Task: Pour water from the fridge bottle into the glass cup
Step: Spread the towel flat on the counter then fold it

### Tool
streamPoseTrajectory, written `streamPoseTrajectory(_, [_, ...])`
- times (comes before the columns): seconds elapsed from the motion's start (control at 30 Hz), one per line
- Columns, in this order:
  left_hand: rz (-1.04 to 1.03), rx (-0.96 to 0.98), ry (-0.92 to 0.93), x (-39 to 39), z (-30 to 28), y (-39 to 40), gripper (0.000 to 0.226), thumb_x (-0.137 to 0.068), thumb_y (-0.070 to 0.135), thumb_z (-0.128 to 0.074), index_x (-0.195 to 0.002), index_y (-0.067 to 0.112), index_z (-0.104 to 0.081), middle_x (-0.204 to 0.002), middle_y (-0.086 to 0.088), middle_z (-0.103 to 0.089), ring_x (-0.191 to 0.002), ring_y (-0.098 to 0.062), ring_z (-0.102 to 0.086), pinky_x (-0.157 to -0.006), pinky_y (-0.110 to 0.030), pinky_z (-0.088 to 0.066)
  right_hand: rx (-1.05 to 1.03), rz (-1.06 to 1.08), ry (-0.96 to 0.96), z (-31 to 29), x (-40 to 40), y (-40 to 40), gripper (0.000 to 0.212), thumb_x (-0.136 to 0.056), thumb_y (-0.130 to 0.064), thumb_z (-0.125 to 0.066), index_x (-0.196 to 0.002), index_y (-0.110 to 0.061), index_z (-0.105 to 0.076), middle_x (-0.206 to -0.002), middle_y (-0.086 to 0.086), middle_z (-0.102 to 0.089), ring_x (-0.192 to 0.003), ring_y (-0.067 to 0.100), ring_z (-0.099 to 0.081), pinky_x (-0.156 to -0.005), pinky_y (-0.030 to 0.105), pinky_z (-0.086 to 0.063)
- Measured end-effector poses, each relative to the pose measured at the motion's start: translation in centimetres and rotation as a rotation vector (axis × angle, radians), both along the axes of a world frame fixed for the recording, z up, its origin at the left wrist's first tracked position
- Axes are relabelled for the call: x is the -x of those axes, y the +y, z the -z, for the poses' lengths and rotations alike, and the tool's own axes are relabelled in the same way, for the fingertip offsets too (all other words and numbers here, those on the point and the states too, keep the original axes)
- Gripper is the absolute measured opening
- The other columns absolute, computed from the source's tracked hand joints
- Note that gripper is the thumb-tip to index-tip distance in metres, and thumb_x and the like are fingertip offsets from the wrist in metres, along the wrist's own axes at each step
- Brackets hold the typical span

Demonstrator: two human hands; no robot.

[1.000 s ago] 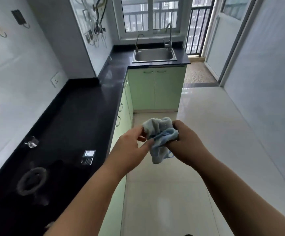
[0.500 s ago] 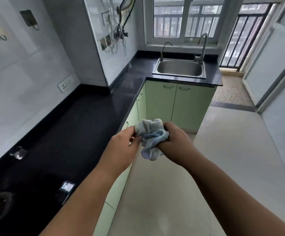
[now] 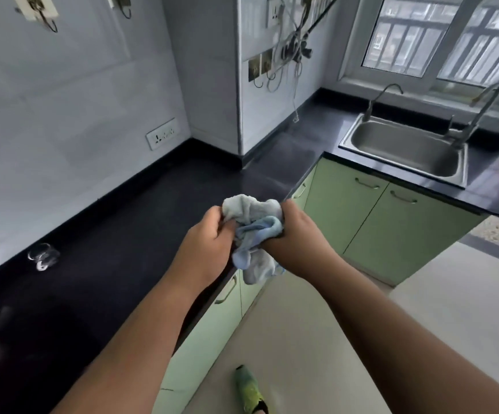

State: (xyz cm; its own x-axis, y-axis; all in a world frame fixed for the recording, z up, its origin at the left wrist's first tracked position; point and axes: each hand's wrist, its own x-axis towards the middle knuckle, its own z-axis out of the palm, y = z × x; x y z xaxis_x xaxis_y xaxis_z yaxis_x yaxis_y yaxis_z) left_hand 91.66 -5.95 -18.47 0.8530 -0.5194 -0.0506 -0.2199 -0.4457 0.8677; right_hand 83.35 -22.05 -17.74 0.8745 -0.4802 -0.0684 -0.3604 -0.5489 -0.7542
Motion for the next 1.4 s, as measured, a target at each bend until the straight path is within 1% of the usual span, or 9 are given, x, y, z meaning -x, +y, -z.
streamPoseTrajectory(0.17, [-0.060, 0.031, 0.096, -6.7, 1.1, -3.4, 0.041, -0.107, 0.056, -0.042, -0.101, 0.018, -0.058, -0.095, -0.007, -0.070, -0.086, -0.024, -0.068, -0.078, -0.044, -0.058, 0.021, -0.055, 0.048, 0.3, -7.5, -3.1, 0.033, -0.085, -0.035, -0.072, -0.097, -0.018, -0.047, -0.088, -0.007, -0.055, -0.068, 0.005, -0.049, -0.053, 0.024, -0.036])
streamPoseTrajectory(0.33, [-0.055, 0.144, 0.148, -11.2, 1.3, -4.8, 0.046, -0.104, 0.043, -0.058, -0.142, 0.035, -0.034, -0.117, 0.011, -0.072, -0.101, 0.005, -0.069, -0.078, -0.011, -0.050, 0.003, -0.084, 0.129, 0.4, -13.9, -5.0, 0.042, -0.082, -0.042, -0.075, -0.103, -0.016, -0.049, -0.094, -0.005, -0.060, -0.076, 0.010, -0.058, -0.057, 0.028, -0.045])
streamPoseTrajectory(0.43, [0.050, 0.115, 0.138, -13.6, 1.7, -4.4, 0.088, -0.090, 0.050, -0.076, -0.155, 0.052, -0.016, -0.139, 0.023, -0.058, -0.119, 0.006, -0.064, -0.095, -0.019, -0.053, 0.035, -0.183, 0.144, 1.1, -17.5, -5.9, 0.040, -0.087, -0.041, -0.072, -0.102, -0.016, -0.044, -0.092, -0.005, -0.058, -0.075, 0.011, -0.056, -0.056, 0.028, -0.044])
streamPoseTrajectory(0.53, [0.094, 0.008, 0.122, -15.7, 1.8, -4.1, 0.092, -0.080, 0.058, -0.082, -0.156, 0.048, -0.030, -0.151, 0.027, -0.043, -0.134, 0.004, -0.051, -0.110, -0.024, -0.046, 0.031, -0.279, 0.146, 1.8, -20.8, -6.5, 0.035, -0.088, -0.036, -0.069, -0.107, -0.016, -0.046, -0.096, -0.006, -0.058, -0.077, 0.005, -0.055, -0.059, 0.025, -0.044])
streamPoseTrajectory(0.8, [-0.253, -0.097, -0.001, -18.7, 2.4, -6.2, 0.034, -0.101, 0.020, -0.065, -0.131, 0.034, -0.070, -0.134, 0.058, -0.035, -0.120, 0.030, -0.041, -0.090, 0.003, -0.035, -0.202, -0.508, 0.146, 3.3, -28.3, -8.5, 0.047, -0.061, -0.048, -0.081, -0.096, -0.030, -0.054, -0.097, -0.005, -0.069, -0.085, 0.016, -0.071, -0.075, 0.043, -0.063])
streamPoseTrajectory(0.97, [-0.560, -0.073, 0.049, -20.2, 2.9, -7.4, 0.032, -0.107, 0.021, -0.050, -0.130, 0.020, -0.072, -0.157, 0.020, -0.041, -0.142, 0.003, -0.038, -0.107, -0.015, -0.031, -0.166, -0.719, 0.206, 4.0, -32.2, -10.3, 0.042, -0.073, -0.025, -0.083, -0.107, -0.025, -0.058, -0.103, -0.002, -0.070, -0.090, 0.016, -0.071, -0.070, 0.032, -0.063])
streamPoseTrajectory(1.13, [-0.821, 0.034, 0.051, -20.6, 3.9, -7.9, 0.033, -0.101, 0.024, -0.047, -0.072, 0.008, -0.049, -0.079, -0.008, -0.048, -0.068, -0.008, -0.048, -0.064, -0.030, -0.041, -0.042, -0.778, 0.188, 4.9, -33.8, -10.9, 0.020, -0.090, -0.023, -0.071, -0.104, -0.019, -0.058, -0.092, -0.002, -0.066, -0.071, 0.012, -0.063, -0.044, 0.011, -0.043])
streamPoseTrajectory(1.27, [-0.993, 0.099, 0.215, -19.9, 4.0, -6.9, 0.025, -0.108, 0.038, -0.045, -0.111, 0.027, -0.068, -0.102, 0.008, -0.072, -0.093, -0.009, -0.069, -0.086, -0.037, -0.058, -0.111, -0.720, 0.243, 5.4, -34.0, -10.8, 0.019, -0.097, -0.033, -0.066, -0.106, -0.018, -0.058, -0.096, 0.000, -0.068, -0.075, 0.012, -0.066, -0.052, 0.018, -0.051])
streamPoseTrajectory(1.4, [-1.120, 0.336, 0.307, -19.9, 3.4, -6.4, 0.019, -0.108, 0.033, -0.048, -0.108, 0.036, -0.066, -0.112, -0.001, -0.075, -0.100, -0.019, -0.076, -0.092, -0.047, -0.063, -0.453, -0.632, 0.205, 5.2, -33.1, -10.2, 0.010, -0.102, -0.020, -0.059, -0.106, -0.013, -0.053, -0.104, 0.007, -0.075, -0.077, 0.015, -0.078, -0.071, 0.040, -0.062])
